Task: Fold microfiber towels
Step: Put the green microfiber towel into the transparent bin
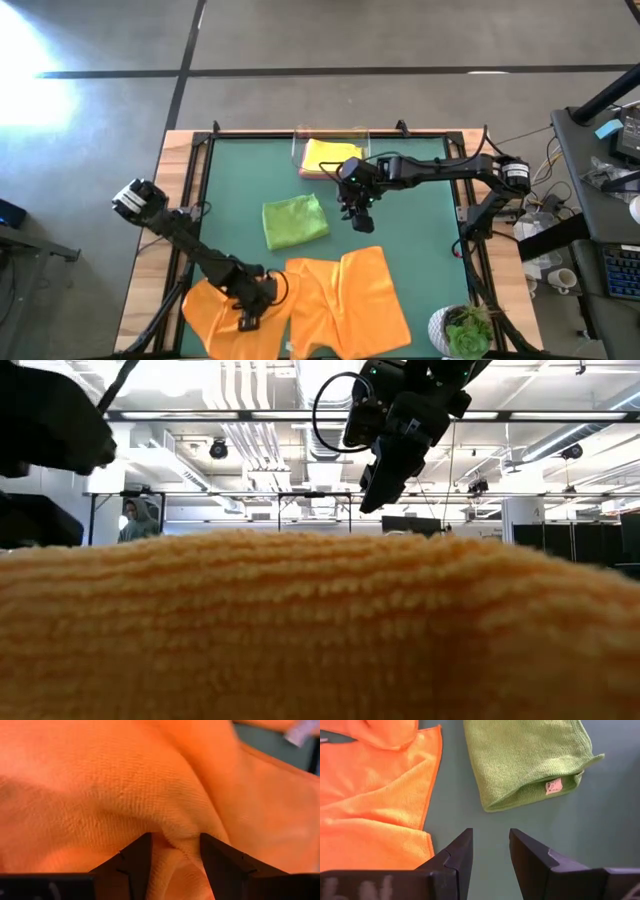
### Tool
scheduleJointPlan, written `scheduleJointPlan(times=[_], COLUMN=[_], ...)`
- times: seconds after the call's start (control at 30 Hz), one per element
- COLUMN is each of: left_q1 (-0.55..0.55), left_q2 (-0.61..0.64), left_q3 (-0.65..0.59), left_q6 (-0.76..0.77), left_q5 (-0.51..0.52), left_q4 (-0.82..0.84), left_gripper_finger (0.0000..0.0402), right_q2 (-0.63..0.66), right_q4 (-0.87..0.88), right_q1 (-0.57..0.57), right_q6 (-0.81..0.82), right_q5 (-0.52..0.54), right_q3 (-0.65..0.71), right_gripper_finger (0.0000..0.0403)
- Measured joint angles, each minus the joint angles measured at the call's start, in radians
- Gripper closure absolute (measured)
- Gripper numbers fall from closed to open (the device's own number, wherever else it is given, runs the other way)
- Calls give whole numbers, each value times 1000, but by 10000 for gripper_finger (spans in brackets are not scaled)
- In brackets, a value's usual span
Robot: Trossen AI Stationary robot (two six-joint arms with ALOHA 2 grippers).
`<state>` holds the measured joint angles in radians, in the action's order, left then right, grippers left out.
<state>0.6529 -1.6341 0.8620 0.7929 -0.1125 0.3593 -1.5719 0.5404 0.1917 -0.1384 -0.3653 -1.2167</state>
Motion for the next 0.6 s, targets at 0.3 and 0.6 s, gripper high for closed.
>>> scheduleJointPlan(times=[0.3,0.6], left_q1=[-6,-46], left_q2=[71,176], left_q3=[29,14], left_q6=[36,-70], left_q5=[215,505], left_q4=[141,325], left_gripper_finger=[247,247], right_q2=[0,-1], right_q4=[-4,-56], right_q1=[-15,-74], right_q6=[-30,-173], right_q5=[0,0], right_q3=[0,0], right_gripper_finger=[284,284])
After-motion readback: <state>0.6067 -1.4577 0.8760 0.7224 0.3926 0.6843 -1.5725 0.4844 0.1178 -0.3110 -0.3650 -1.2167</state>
